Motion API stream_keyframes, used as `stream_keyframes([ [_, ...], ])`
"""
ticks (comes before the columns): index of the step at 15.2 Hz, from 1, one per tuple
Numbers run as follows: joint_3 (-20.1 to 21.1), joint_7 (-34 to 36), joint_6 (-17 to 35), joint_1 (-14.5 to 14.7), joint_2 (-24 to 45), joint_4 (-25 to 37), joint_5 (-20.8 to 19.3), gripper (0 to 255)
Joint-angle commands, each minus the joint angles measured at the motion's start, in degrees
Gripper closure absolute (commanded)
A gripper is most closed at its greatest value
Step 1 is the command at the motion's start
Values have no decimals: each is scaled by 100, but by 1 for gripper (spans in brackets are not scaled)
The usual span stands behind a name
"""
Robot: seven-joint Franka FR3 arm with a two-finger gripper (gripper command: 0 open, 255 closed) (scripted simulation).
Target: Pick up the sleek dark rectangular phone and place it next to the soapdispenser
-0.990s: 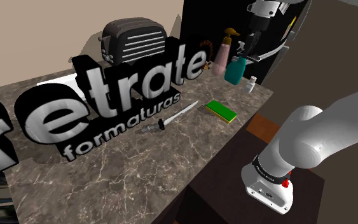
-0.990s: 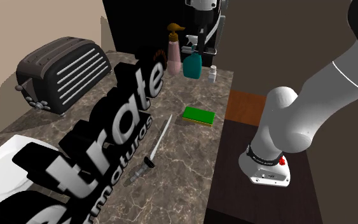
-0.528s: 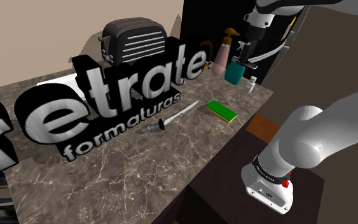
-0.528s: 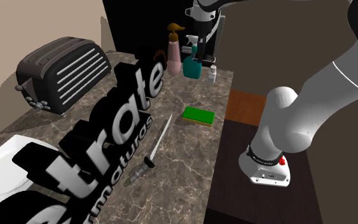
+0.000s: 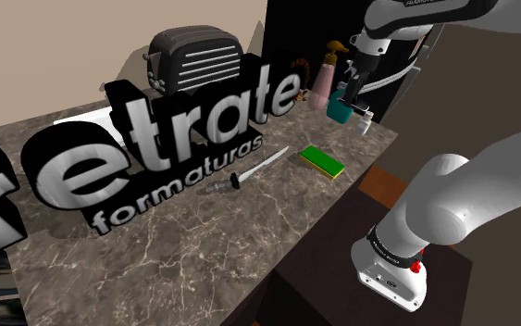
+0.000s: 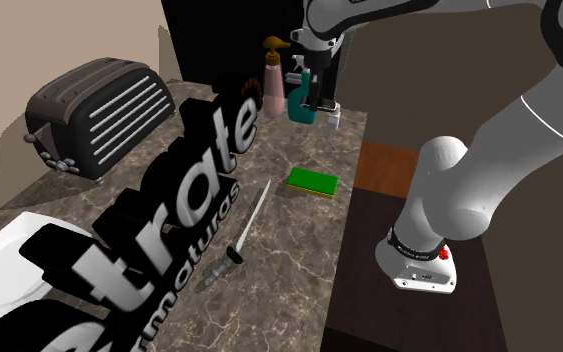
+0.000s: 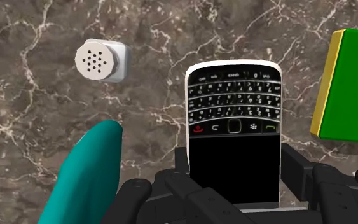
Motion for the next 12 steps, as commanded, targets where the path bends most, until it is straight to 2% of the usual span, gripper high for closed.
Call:
stream_keyframes([
  [1, -23, 9, 170, -4, 17, -151, -12, 255],
  [12, -259, -89, 1086, 28, 356, -748, 17, 255],
])
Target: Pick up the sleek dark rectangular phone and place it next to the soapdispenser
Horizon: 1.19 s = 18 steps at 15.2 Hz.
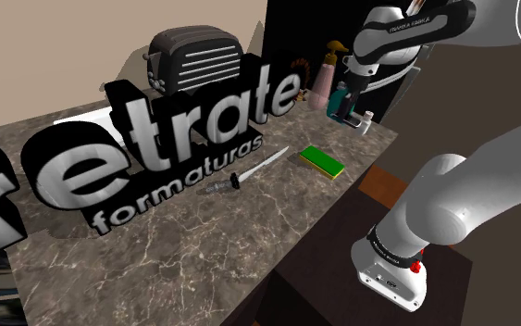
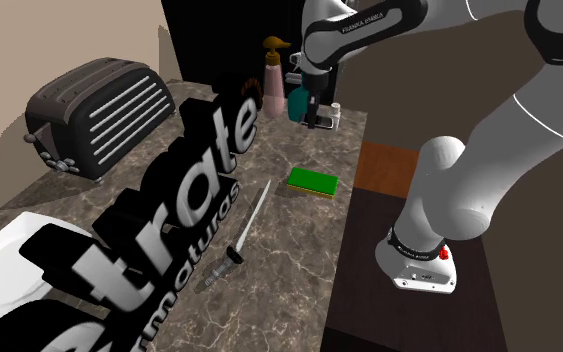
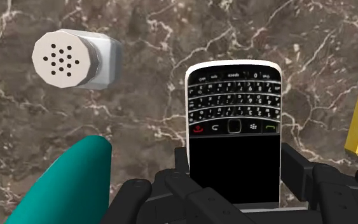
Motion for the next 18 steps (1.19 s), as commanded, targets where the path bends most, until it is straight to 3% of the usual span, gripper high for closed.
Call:
stream_keyframes([
  [1, -45, -23, 182, 4, 64, -118, 5, 255],
  [12, -335, -266, 1184, 128, 672, -573, 236, 255],
  [18, -334, -266, 1184, 127, 672, -573, 237, 255],
])
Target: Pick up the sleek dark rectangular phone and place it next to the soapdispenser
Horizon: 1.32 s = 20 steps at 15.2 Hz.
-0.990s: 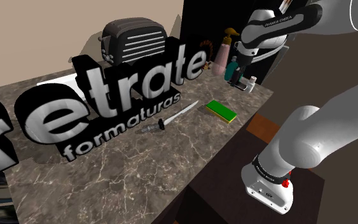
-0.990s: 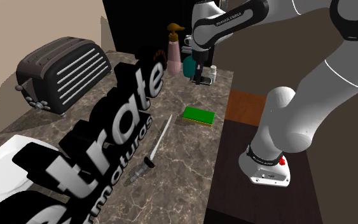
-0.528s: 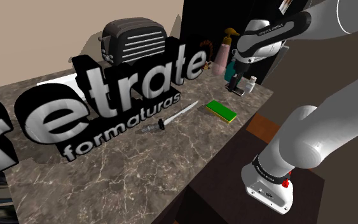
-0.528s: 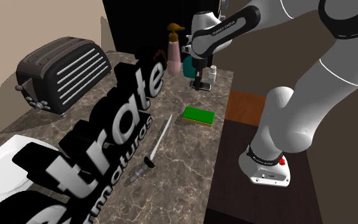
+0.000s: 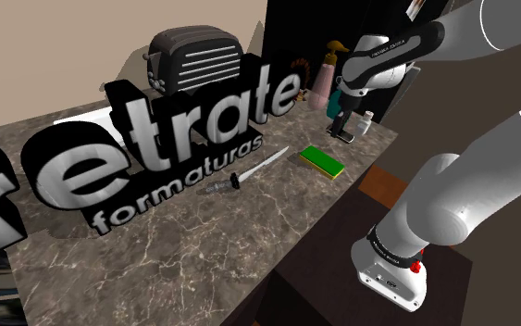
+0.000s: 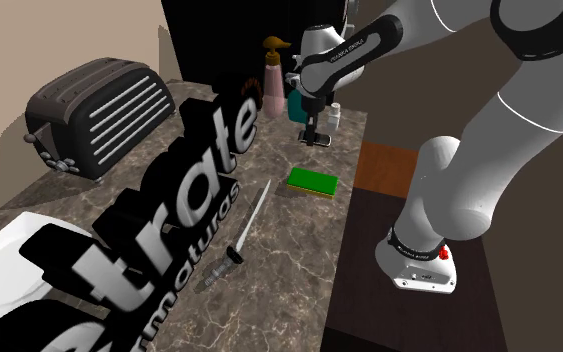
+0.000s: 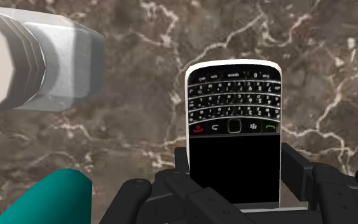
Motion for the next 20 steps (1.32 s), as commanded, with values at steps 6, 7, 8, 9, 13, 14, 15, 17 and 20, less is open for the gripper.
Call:
stream_keyframes([
  [6, -1, -1, 2, 0, 1, 0, 1, 0],
  [7, -1, -1, 2, 0, 1, 0, 1, 0],
  [8, -1, -1, 2, 0, 1, 0, 1, 0],
  [9, 56, 59, -225, -29, -142, 102, -68, 0],
  [13, 211, 176, -840, -91, -469, 424, -182, 0],
  [14, 211, 177, -840, -91, -471, 423, -183, 0],
  [15, 210, 176, -840, -91, -470, 423, -182, 0],
  [17, 210, 176, -840, -91, -469, 424, -182, 0],
  [20, 210, 176, -840, -91, -469, 424, -182, 0],
])
